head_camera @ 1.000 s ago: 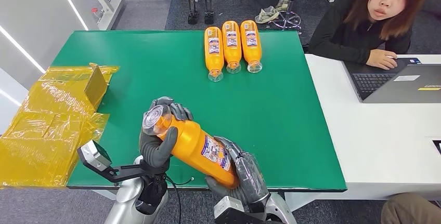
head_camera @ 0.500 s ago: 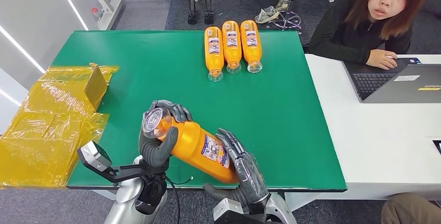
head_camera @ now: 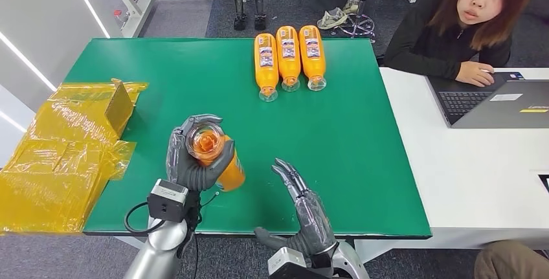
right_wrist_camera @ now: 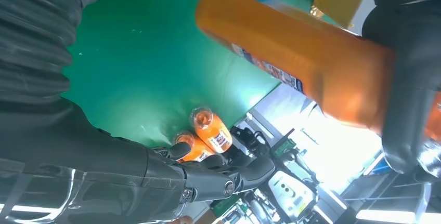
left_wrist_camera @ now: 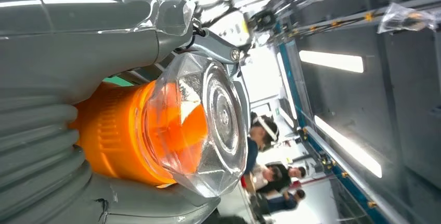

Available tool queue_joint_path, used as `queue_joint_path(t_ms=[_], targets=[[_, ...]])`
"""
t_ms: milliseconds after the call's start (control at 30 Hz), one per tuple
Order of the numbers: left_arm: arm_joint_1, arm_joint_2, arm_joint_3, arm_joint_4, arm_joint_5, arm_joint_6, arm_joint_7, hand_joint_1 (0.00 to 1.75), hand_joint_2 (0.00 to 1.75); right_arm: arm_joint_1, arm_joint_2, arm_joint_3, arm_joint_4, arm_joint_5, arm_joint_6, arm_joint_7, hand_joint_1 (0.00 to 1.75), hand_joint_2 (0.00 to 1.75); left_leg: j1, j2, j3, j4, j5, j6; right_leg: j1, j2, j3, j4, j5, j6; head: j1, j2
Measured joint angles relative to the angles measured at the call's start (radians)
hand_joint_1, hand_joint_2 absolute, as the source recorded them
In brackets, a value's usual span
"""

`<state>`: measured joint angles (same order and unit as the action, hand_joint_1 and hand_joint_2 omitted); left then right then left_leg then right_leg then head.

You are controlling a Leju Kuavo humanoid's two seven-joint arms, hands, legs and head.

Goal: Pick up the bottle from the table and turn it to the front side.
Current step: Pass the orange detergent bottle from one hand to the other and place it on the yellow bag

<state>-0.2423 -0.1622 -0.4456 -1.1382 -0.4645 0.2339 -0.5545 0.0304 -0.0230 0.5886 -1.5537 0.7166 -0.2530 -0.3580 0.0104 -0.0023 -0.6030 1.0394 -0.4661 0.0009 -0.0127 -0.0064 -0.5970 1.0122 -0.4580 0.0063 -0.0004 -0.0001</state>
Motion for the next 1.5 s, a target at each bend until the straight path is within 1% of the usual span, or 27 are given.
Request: queue_joint_path(t_ms=[100, 200, 300, 367, 433, 533, 667, 800, 933, 1100, 1133, 1233, 1267, 1367, 1500], targets=[[-0.019, 0.022, 0.002, 0.019, -0.050, 0.049, 0.001, 1.61, 1.75, -0.004, -0.006, 0.003, 0.004, -0.029, -0.004, -0.014, 0.00, 1.75, 0.000, 0.000, 0.000, 0.000, 0.000, 0.000, 0.000, 0.000, 0.000, 0.000, 0.000, 0.000, 0.000, 0.000], [-0.038, 0.043, 0.006, 0.034, -0.167, 0.147, 0.028, 1.58, 1.75, -0.014, -0.015, 0.010, 0.013, -0.050, -0.006, -0.021, 0.00, 1.75, 0.000, 0.000, 0.000, 0.000, 0.000, 0.000, 0.000, 0.000, 0.000, 0.000, 0.000, 0.000, 0.000, 0.000], [-0.062, 0.068, 0.007, 0.054, -0.352, 0.272, 0.087, 1.57, 1.75, -0.028, -0.019, 0.017, 0.022, -0.058, -0.004, -0.022, 0.00, 1.75, 0.000, 0.000, 0.000, 0.000, 0.000, 0.000, 0.000, 0.000, 0.000, 0.000, 0.000, 0.000, 0.000, 0.000], [-0.083, 0.084, 0.007, 0.077, -0.480, 0.338, 0.133, 1.57, 1.75, -0.041, -0.021, 0.024, 0.028, -0.065, -0.001, -0.021, 0.00, 1.75, 0.000, 0.000, 0.000, 0.000, 0.000, 0.000, 0.000, 0.000, 0.000, 0.000, 0.000, 0.000, 0.000, 0.000], [-0.110, 0.099, 0.008, 0.114, -0.602, 0.385, 0.181, 1.54, 1.75, -0.055, -0.021, 0.030, 0.033, -0.071, 0.005, -0.018, 0.00, 1.75, 0.000, 0.000, 0.000, 0.000, 0.001, 0.000, 0.000, 0.000, 0.000, 0.001, 0.000, 0.000, 0.000, 0.000], [-0.161, 0.122, 0.012, 0.207, -0.753, 0.430, 0.254, 1.52, 1.75, -0.076, -0.021, 0.036, 0.039, -0.073, 0.017, -0.010, 0.00, 1.75, 0.000, 0.000, 0.000, 0.000, 0.001, -0.001, 0.000, 0.000, 0.000, 0.001, 0.001, -0.001, 0.000, 0.000], [-0.236, 0.150, 0.022, 0.369, -0.900, 0.453, 0.348, 1.56, 1.75, -0.089, -0.021, 0.038, 0.041, -0.079, 0.021, -0.002, 0.00, 1.75, 0.000, 0.000, 0.000, 0.000, 0.002, -0.001, 0.000, 0.000, 0.000, 0.001, 0.001, -0.001, 0.000, 0.000], [-0.304, 0.183, 0.024, 0.533, -0.986, 0.448, 0.427, 1.56, 1.75, -0.092, -0.023, 0.038, 0.041, -0.090, 0.029, -0.002, 0.00, 1.75, 0.000, 0.001, 0.000, 0.000, 0.002, -0.002, 0.000, 0.001, 0.000, 0.002, 0.001, -0.001, 0.000, 0.000], [-0.350, 0.218, 0.024, 0.656, -1.049, 0.411, 0.506, 1.54, 1.75, -0.098, -0.028, 0.038, 0.044, -0.110, 0.037, -0.013, 0.00, 1.75, 0.000, 0.002, 0.000, 0.000, 0.002, -0.002, 0.000, 0.002, -0.001, 0.002, 0.001, -0.001, 0.000, 0.000], [-0.375, 0.263, 0.024, 0.758, -1.092, 0.339, 0.589, 1.46, 1.75, -0.100, -0.040, 0.040, 0.057, -0.134, 0.028, -0.035, 0.00, 1.75, 0.001, 0.002, 0.000, 0.000, 0.002, -0.002, 0.000, 0.002, -0.001, 0.002, 0.001, -0.001, 0.000, 0.000], [-0.376, 0.272, 0.024, 0.772, -1.095, 0.327, 0.599, 1.34, 1.75, -0.097, -0.043, 0.041, 0.059, -0.137, 0.023, -0.039, 0.00, 1.75, 0.000, 0.002, 0.000, 0.000, 0.002, -0.002, 0.000, 0.003, -0.001, 0.002, 0.001, -0.001, 0.000, 0.000], [-0.377, 0.300, 0.024, 0.807, -1.097, 0.291, 0.624, 0.26, 1.75, -0.087, -0.052, 0.045, 0.060, -0.139, 0.016, -0.046, 0.00, 1.75, 0.000, 0.003, 0.000, 0.000, 0.002, -0.002, 0.000, 0.004, -0.002, 0.002, 0.001, -0.001, 0.000, 0.000], [-0.376, 0.308, 0.024, 0.816, -1.097, 0.279, 0.632, 0.00, 1.75, -0.084, -0.054, 0.046, 0.060, -0.138, 0.016, -0.048, 0.00, 1.75, 0.000, 0.003, 0.000, 0.000, 0.002, -0.002, 0.000, 0.004, -0.002, 0.002, 0.001, -0.001, 0.000, 0.000], [-0.375, 0.330, 0.024, 0.835, -1.097, 0.256, 0.648, 0.00, 1.75, -0.080, -0.057, 0.051, 0.060, -0.137, 0.024, -0.051, 0.00, 1.75, 0.000, 0.003, 0.000, 0.000, 0.002, -0.002, 0.000, 0.003, -0.002, 0.002, 0.001, -0.001, 0.000, 0.000], [-0.370, 0.350, 0.024, 0.851, -1.093, 0.248, 0.665, 0.00, 1.75, -0.081, -0.059, 0.055, 0.063, -0.137, 0.046, -0.054, 0.00, 1.75, 0.000, 0.003, 0.000, 0.000, 0.002, -0.002, 0.000, 0.004, -0.002, 0.002, 0.001, -0.001, 0.000, 0.000]])
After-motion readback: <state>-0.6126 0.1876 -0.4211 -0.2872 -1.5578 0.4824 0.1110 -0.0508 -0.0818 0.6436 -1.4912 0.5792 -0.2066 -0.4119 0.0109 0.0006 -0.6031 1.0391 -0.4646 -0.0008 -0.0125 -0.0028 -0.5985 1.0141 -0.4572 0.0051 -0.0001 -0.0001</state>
